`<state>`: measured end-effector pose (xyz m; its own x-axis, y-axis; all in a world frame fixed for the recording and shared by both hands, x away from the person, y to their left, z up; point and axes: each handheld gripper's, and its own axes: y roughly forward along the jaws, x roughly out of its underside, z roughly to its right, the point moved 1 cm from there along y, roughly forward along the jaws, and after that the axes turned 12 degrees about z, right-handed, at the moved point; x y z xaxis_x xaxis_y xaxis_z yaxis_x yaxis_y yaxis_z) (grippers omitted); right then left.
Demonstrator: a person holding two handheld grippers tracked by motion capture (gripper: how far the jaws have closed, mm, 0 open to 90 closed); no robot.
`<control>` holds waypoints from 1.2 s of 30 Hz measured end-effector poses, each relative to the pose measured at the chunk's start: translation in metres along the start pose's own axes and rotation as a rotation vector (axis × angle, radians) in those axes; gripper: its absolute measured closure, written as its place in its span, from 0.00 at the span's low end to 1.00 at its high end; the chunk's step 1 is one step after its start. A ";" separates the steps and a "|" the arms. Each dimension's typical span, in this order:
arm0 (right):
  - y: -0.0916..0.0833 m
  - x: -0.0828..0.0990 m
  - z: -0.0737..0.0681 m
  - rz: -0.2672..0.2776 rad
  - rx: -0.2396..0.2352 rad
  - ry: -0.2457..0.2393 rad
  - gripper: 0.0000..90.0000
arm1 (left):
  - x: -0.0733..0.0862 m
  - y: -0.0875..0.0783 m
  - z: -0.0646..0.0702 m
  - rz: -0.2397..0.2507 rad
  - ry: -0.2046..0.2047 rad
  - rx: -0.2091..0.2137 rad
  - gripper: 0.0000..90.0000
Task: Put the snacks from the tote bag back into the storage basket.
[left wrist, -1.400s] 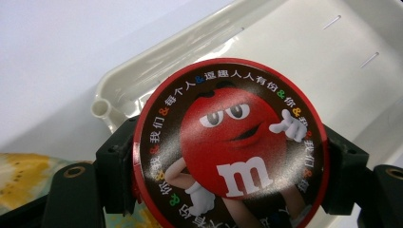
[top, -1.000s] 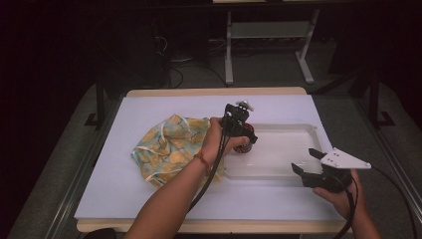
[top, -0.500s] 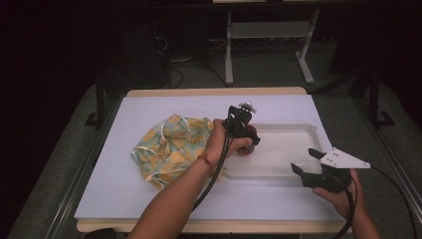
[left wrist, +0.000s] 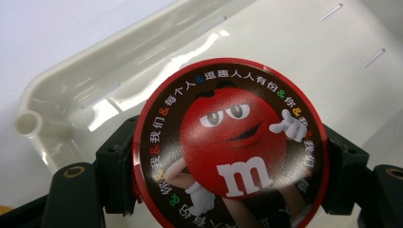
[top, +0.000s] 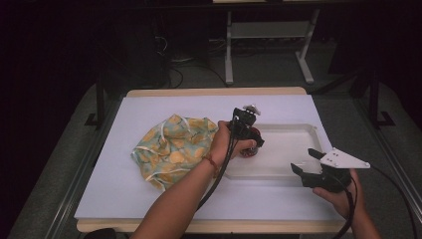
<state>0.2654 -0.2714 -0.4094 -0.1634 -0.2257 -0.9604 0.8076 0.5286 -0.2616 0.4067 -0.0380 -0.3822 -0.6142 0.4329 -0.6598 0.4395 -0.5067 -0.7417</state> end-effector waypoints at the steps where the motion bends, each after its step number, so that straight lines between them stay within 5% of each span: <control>1: 0.000 0.000 0.000 -0.001 0.000 0.000 0.26 | 0.000 0.001 0.000 0.001 -0.002 0.000 0.27; 36: 0.001 0.001 0.000 -0.008 -0.005 0.001 0.26 | 0.008 0.018 0.003 -0.032 -0.013 0.001 0.26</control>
<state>0.2658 -0.2706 -0.4105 -0.1706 -0.2289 -0.9584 0.8034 0.5308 -0.2698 0.4076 -0.0454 -0.4003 -0.6366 0.4392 -0.6339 0.4188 -0.4934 -0.7624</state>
